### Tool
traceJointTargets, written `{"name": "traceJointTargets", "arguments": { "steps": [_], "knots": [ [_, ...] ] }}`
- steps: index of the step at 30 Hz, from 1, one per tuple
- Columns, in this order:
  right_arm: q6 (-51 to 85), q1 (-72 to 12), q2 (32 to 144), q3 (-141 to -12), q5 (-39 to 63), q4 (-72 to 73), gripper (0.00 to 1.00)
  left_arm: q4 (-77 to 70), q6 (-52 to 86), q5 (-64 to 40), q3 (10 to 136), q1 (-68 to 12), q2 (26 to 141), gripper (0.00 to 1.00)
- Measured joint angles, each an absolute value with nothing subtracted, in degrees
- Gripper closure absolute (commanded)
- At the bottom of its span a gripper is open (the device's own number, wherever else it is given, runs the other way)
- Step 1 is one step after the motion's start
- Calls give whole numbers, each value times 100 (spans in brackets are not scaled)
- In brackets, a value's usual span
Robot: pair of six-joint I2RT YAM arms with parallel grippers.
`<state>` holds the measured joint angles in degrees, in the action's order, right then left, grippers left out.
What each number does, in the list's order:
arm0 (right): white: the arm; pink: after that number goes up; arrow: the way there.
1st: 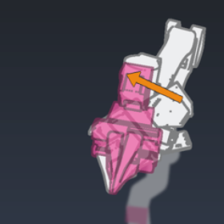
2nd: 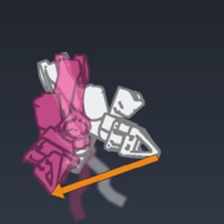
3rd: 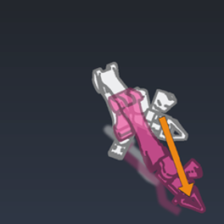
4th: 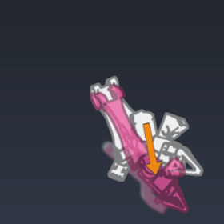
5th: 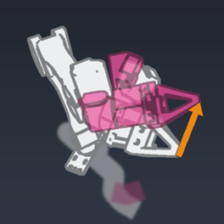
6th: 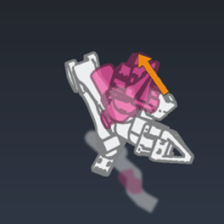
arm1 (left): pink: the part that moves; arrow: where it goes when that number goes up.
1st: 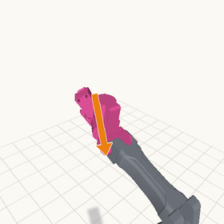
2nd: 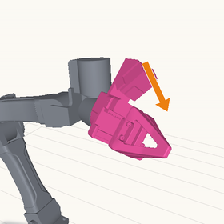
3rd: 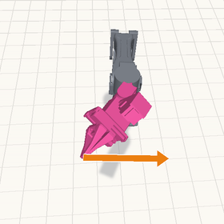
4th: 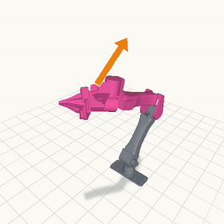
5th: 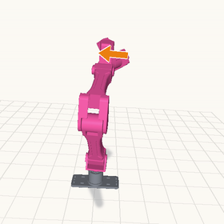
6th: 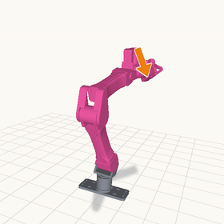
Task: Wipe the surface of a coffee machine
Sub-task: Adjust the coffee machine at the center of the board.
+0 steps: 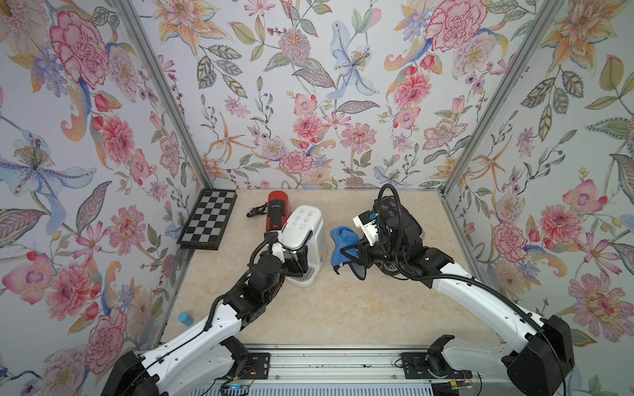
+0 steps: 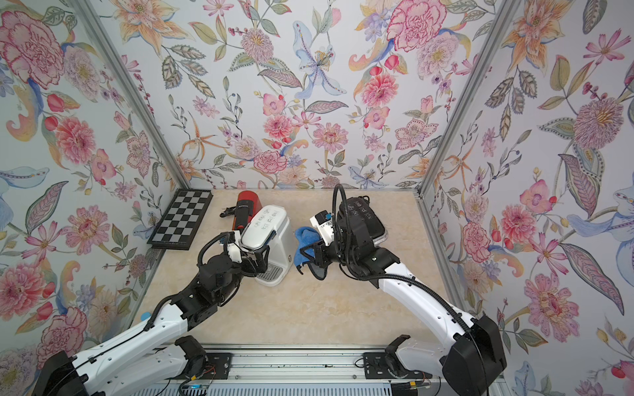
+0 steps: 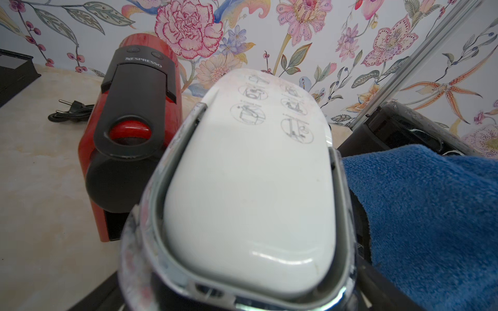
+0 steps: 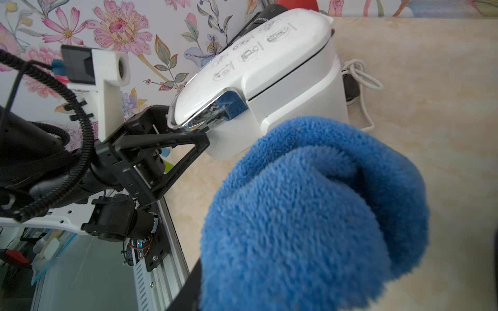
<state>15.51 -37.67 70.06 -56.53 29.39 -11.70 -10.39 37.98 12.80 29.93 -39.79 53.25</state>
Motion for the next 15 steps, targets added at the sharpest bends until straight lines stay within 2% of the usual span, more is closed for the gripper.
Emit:
{"name": "traceJointTargets", "arguments": {
  "steps": [8,15],
  "knots": [
    [1968,-4958,7994,-5144,2692,-281,72,-1166,3795,1247,2993,-4099,5450,2],
    [2679,-5011,9063,-4877,2255,1509,74,-1164,3791,1343,2993,-4215,5476,2]
  ]
}}
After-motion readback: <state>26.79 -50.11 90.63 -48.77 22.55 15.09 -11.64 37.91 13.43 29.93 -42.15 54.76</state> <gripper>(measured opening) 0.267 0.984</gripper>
